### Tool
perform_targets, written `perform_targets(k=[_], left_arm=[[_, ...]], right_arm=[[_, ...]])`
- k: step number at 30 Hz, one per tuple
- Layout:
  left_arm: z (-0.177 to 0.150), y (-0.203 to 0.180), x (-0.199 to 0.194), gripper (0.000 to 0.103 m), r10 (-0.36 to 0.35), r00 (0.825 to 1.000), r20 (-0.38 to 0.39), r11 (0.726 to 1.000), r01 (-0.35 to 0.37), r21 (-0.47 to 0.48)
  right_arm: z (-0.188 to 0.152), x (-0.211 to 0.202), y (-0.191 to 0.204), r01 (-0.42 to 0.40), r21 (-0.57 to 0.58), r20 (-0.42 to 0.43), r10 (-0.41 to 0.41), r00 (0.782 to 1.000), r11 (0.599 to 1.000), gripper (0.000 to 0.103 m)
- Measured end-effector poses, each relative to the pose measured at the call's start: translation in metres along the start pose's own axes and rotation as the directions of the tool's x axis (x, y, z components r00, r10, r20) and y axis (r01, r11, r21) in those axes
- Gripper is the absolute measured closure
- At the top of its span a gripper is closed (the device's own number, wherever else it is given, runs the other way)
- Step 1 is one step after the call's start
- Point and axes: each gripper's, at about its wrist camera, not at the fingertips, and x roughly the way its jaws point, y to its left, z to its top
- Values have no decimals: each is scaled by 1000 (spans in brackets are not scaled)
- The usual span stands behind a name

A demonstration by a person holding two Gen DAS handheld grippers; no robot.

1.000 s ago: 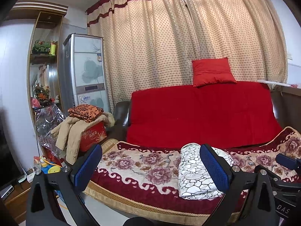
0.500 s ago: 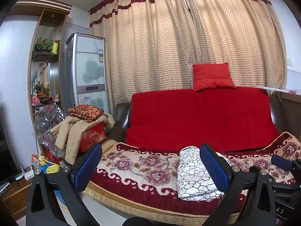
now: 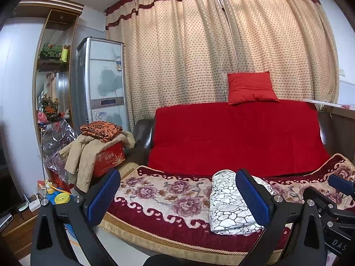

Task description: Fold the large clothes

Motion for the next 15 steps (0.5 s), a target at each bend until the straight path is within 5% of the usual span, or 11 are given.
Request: perform_targets(k=[15], left_arm=[[-4,-5,6,0,-11,1000,-3,1000,11,-5]], right_arm=[[-3,8,-5,3,12,-18,-2,1000,1000,27]])
